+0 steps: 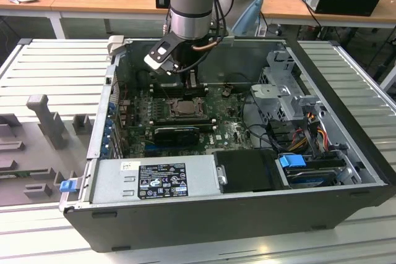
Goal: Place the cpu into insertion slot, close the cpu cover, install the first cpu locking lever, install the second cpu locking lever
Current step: 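Close the cpu cover, then install the first cpu locking lever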
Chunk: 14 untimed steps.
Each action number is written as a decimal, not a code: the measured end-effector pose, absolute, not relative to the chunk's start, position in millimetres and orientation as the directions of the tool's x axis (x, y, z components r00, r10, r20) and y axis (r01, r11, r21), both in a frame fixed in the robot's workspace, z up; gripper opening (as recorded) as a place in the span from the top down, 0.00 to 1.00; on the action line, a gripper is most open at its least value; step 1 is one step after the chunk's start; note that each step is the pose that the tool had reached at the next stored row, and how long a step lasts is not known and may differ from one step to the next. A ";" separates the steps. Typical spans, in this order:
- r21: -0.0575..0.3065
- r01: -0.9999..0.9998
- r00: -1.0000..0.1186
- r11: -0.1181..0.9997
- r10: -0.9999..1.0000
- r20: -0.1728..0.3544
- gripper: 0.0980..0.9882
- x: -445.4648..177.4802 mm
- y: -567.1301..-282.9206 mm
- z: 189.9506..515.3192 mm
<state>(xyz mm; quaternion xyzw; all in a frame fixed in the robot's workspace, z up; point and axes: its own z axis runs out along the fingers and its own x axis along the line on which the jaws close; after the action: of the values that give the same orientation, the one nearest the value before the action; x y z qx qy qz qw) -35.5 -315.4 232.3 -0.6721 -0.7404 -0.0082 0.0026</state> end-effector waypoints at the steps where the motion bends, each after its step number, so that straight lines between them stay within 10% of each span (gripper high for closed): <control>1: 0.009 0.995 -0.097 0.097 0.995 0.015 0.99 -37.0 -315.4 232.3; 14: 0.009 0.995 -0.097 0.097 0.995 0.014 0.99 -45.7 -315.5 241.8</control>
<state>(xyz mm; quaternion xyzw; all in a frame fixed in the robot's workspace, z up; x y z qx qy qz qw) -45.7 -315.5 241.8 -0.6719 -0.7406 -0.0080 0.0024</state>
